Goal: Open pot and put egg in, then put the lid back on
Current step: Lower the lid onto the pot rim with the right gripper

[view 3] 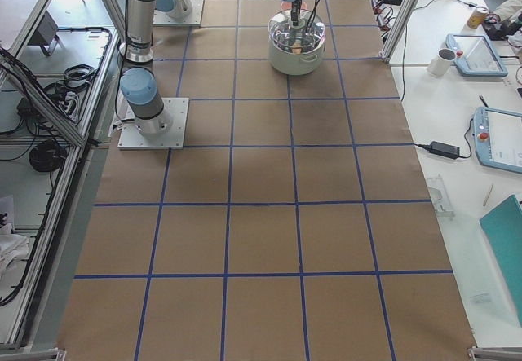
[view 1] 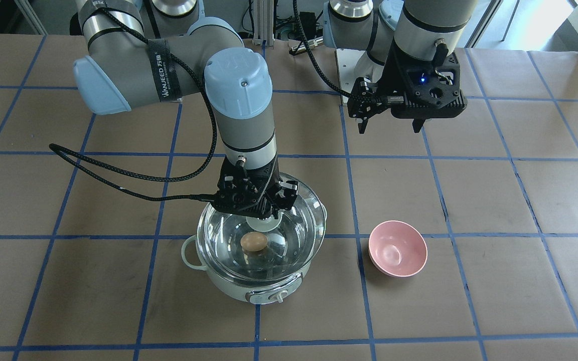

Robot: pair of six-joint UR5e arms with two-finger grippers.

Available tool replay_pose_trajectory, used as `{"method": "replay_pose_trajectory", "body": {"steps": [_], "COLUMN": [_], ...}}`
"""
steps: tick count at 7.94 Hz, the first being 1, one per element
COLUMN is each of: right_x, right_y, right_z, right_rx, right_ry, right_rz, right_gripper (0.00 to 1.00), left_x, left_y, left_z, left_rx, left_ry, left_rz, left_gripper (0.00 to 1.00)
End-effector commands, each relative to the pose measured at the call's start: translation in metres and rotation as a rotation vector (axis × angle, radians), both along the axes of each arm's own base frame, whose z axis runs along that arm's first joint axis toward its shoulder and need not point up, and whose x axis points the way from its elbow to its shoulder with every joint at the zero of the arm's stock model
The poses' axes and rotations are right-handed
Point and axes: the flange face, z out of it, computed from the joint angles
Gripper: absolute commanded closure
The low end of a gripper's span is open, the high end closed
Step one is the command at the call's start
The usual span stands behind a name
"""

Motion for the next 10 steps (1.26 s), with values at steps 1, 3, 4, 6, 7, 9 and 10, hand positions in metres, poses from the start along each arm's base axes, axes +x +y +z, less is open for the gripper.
{"method": "replay_pose_trajectory", "body": {"steps": [1, 3, 4, 6, 7, 9, 10], "right_x": [-0.0015, -0.0003, -0.0013, -0.0074, -0.0069, -0.0076, -0.0078], "right_y": [-0.0002, -0.0004, -0.0008, -0.0036, -0.0032, -0.0032, -0.0033], "right_z": [-0.0011, -0.0065, -0.0066, -0.0038, -0.0043, -0.0068, -0.0069], "right_rx": [-0.007, 0.005, 0.001, -0.001, 0.001, 0.001, 0.0], "right_ry": [0.017, 0.011, 0.021, 0.018, 0.012, 0.022, 0.025], "right_rz": [0.054, 0.061, 0.063, 0.056, 0.057, 0.083, 0.084], "right_gripper": [1.0, 1.0, 1.0, 1.0, 1.0, 1.0, 1.0], "left_x": [-0.0004, -0.0004, -0.0003, -0.0003, -0.0003, -0.0003, -0.0004], "left_y": [0.0006, 0.0006, 0.0007, 0.0007, 0.0007, 0.0007, 0.0007], "left_z": [-0.0004, -0.0004, -0.0011, -0.0011, -0.0011, -0.0011, -0.0011], "left_rx": [0.002, 0.002, 0.004, 0.004, 0.004, 0.004, 0.004], "left_ry": [0.001, 0.001, -0.001, -0.001, -0.001, -0.001, 0.001], "left_rz": [-0.002, -0.004, -0.002, -0.004, -0.004, -0.004, -0.004], "left_gripper": [0.0, 0.0, 0.0, 0.0, 0.0, 0.0, 0.0]}}
